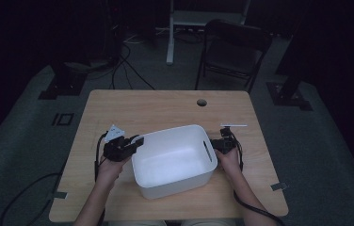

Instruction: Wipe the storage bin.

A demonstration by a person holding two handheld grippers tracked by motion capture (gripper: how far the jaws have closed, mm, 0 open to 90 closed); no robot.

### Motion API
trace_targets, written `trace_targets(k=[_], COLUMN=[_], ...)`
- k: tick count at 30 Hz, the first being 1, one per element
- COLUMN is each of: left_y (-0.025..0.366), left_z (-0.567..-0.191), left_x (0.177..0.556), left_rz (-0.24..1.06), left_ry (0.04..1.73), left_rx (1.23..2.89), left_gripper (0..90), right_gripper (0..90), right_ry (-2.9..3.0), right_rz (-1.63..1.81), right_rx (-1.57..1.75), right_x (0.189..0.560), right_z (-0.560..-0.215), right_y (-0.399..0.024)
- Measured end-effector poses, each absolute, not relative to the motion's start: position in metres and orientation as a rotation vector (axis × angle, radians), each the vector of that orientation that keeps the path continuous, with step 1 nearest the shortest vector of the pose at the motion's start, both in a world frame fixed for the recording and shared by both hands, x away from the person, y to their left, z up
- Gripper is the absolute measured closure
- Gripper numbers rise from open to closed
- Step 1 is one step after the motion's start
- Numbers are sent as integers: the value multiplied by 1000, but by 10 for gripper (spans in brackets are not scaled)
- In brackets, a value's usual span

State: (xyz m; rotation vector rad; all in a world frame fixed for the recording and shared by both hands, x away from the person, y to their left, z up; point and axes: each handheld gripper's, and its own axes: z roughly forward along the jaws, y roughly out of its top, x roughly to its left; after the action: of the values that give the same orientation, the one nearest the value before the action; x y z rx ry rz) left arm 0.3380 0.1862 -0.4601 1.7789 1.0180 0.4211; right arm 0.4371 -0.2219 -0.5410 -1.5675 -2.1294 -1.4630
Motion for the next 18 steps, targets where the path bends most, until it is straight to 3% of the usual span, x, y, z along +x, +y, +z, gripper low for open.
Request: trace_targets(k=[7, 11, 18], left_y=[191, 196, 206], left_z=[-453, -448, -450], left_x=[334, 335, 347], left_rz=[434, 413, 384], left_ry=[924, 908, 858], left_rx=[1781, 1753, 1769], left_gripper=[578, 572, 485], right_gripper=[699, 699, 699], right_ry=[-2112, -2105, -2185], right_rz=[-1558, -1598, -1674], right_rx=[-1595, -1598, -1614], right_x=[427, 418, 380], right_z=[-523, -514, -489], right_y=[-242, -255, -285])
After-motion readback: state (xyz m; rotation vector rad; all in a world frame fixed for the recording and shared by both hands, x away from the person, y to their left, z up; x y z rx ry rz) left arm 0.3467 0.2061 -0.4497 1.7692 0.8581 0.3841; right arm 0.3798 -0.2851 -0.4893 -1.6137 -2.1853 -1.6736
